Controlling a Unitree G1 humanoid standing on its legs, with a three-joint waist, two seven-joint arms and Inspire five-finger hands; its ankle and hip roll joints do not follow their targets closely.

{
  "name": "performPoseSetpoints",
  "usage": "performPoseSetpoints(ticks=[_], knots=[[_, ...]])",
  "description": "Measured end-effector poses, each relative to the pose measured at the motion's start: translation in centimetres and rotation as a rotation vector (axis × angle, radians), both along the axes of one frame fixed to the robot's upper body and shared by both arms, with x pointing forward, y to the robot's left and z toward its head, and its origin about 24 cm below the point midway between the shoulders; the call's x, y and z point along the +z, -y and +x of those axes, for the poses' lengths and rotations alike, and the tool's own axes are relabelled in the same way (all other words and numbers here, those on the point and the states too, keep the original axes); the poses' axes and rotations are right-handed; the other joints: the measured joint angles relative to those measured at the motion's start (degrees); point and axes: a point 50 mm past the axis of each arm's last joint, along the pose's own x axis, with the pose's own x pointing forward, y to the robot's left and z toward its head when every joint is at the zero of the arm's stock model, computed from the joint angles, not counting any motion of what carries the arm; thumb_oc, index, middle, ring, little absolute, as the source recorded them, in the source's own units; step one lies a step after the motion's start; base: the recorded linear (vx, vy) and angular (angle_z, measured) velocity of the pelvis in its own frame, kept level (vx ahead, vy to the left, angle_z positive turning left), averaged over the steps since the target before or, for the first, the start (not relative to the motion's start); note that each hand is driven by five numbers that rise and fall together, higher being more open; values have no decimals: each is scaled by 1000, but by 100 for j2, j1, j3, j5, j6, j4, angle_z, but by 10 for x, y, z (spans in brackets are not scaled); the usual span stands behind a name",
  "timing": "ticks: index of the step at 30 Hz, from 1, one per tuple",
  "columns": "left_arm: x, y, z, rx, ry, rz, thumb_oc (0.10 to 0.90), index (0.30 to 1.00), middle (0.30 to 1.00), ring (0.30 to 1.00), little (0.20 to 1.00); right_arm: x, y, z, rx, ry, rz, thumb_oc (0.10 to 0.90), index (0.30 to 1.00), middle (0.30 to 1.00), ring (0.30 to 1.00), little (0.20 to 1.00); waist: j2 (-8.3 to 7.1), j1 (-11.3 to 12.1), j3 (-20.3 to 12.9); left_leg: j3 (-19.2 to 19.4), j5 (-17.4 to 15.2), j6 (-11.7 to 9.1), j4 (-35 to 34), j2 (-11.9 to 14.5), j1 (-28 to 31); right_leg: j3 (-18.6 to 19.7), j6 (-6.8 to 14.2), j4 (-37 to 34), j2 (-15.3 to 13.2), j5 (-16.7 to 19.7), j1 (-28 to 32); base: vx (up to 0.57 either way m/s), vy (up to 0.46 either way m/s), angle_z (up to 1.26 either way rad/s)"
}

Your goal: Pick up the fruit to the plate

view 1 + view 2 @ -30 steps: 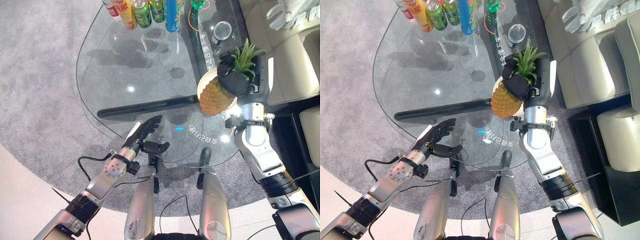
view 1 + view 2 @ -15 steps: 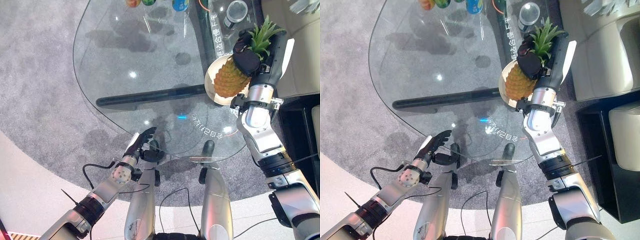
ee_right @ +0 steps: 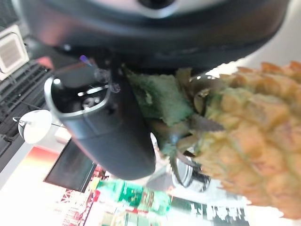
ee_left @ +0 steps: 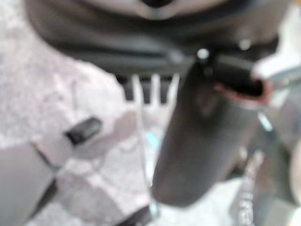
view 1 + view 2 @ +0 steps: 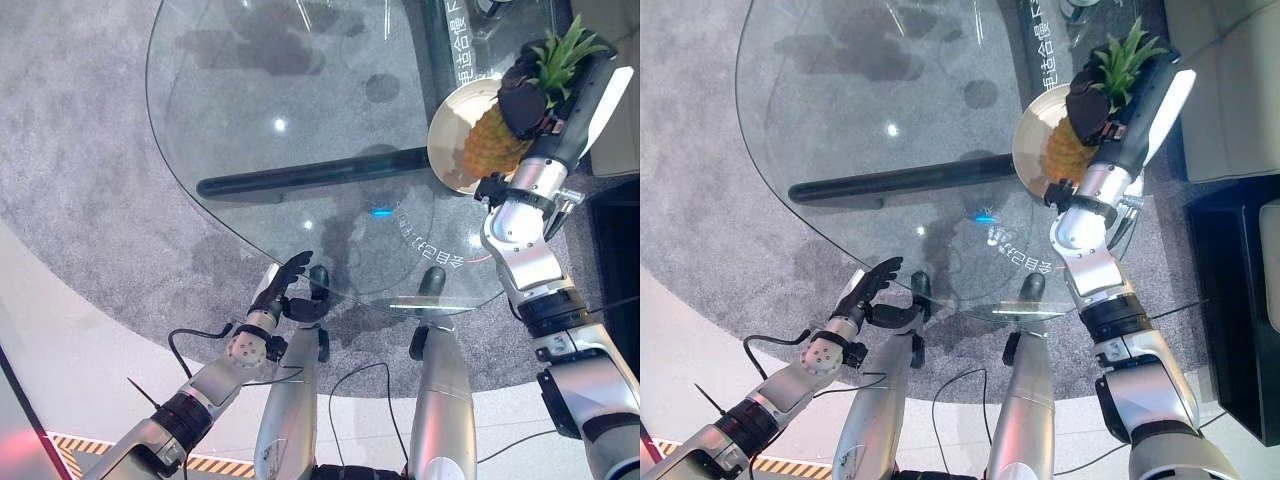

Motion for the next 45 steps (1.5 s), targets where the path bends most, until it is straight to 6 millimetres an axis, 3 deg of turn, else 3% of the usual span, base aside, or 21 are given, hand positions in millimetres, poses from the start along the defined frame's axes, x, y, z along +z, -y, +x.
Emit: performPoseSetpoints(ticks=[12,36,45], knots=[[2,6,-3,5,25,-4,800,900,900,900,900,18,-4,-13,-51,227,-26,100,300,300,300,200,133,40,-19,-14,50,-23,30,-5,-251,24,-29,143,-6,-22,-313,1,6,0],[18,13,-3,26,127,-69,800,900,900,900,900,17,-1,-10,-75,255,-63,100,300,300,300,200,162,306,-37,-107,118,-61,32,-8,-786,-8,-66,342,-14,-108,-884,1,1,0],[23,14,-3,31,153,-77,800,900,900,900,900,17,1,-9,-95,295,-101,100,300,300,300,200,164,299,-38,-164,119,-61,125,-41,-967,-44,-29,473,-58,-174,-1045,3,7,3]])
